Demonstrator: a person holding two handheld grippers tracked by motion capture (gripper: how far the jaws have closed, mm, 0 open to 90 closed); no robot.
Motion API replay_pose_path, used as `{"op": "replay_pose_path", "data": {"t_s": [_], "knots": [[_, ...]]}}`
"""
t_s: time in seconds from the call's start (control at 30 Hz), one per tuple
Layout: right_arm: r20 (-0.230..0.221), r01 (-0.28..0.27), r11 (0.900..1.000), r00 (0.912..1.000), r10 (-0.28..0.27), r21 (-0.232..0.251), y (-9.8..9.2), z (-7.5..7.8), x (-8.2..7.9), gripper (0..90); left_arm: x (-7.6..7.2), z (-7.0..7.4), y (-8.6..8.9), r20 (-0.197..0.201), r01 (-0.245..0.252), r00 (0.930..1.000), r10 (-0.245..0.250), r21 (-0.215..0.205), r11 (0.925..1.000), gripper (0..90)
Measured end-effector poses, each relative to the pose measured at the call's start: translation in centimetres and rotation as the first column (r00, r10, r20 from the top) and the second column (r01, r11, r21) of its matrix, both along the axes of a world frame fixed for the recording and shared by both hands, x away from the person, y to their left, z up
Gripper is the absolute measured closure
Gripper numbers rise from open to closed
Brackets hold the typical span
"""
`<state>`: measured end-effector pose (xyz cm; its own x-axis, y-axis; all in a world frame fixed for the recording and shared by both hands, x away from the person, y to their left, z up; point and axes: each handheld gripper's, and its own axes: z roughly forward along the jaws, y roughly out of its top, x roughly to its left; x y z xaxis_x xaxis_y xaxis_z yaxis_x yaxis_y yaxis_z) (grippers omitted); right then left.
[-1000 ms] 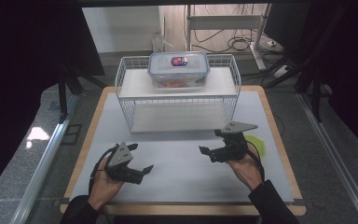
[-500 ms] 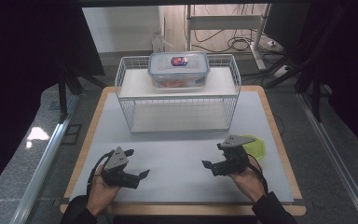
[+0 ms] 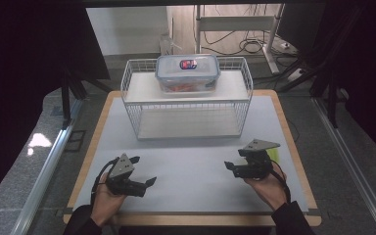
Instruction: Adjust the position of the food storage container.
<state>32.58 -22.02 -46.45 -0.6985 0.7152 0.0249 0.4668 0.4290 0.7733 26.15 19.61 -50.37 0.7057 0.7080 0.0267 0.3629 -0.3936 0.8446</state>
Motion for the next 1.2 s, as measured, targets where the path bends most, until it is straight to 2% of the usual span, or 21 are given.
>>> {"op": "replay_pose_path", "data": {"t_s": [0.07, 0.17, 0.27, 0.4, 0.5, 0.53, 0.73, 0.9, 1.0, 1.2], "knots": [[-0.007, 0.015, 1.000, 0.9999, -0.015, 0.013, -0.7, 0.3, 0.0, 44.6, 0.0, 0.0, 0.0, -0.004, 0.000, 1.0000, 0.000, 0.004, 1.0000, 6.8], [0.002, 0.051, 0.999, 0.9987, -0.051, 0.001, -2.0, 0.8, 0.0, 54.6, 0.0, 0.0, 0.0, -0.001, -0.002, 1.0000, 0.002, 0.005, 1.0000, 6.9], [0.011, 0.105, 0.994, 0.9944, -0.105, 0.006, -3.5, 1.3, 0.0, 62.3, 0.0, 0.0, 0.0, -0.002, -0.005, 1.0000, 0.005, 0.008, 1.0000, 7.0], [0.023, 0.188, 0.982, 0.9819, -0.188, 0.016, -5.6, 1.7, 0.1, 73.9, 0.0, 0.0, 0.0, 0.002, -0.008, 1.0000, 0.008, 0.008, 0.9999, 7.0], [0.039, 0.242, 0.970, 0.9695, -0.242, 0.006, -7.2, 1.9, 0.2, 85.7, 0.0, 0.0, 0.0, 0.001, -0.009, 1.0000, 0.009, 0.007, 0.9999, 7.0], [0.041, 0.267, 0.964, 0.9627, -0.267, 0.007, -7.8, 2.0, 0.3, 89.7, 0.0, 0.0, 0.0, 0.000, -0.010, 1.0000, 0.010, 0.008, 0.9999, 7.1], [0.053, 0.355, 0.935, 0.9336, -0.354, -0.003, -10.2, 1.8, 0.8, 90.0, 0.1, 0.0, 0.0, -0.002, -0.013, 0.9999, 0.013, 0.009, 0.9999, 7.2], [0.030, 0.410, 0.912, 0.9117, -0.410, -0.016, -11.8, 0.7, 1.8, 90.0, 0.2, -0.1, -0.1, -0.011, -0.015, 0.9998, 0.016, 0.016, 0.9998, 7.2], [0.015, 0.423, 0.906, 0.9063, -0.422, -0.028, -12.1, 0.2, 2.2, 90.0, 0.2, -0.2, -0.1, -0.014, -0.016, 0.9998, 0.017, 0.021, 0.9997, 7.2], [-0.007, 0.423, 0.905, 0.9059, -0.424, -0.050, -11.9, -0.4, 2.5, 90.0, 0.3, -0.2, -0.1, -0.019, -0.017, 0.9997, 0.017, 0.025, 0.9996, 7.2]]}}
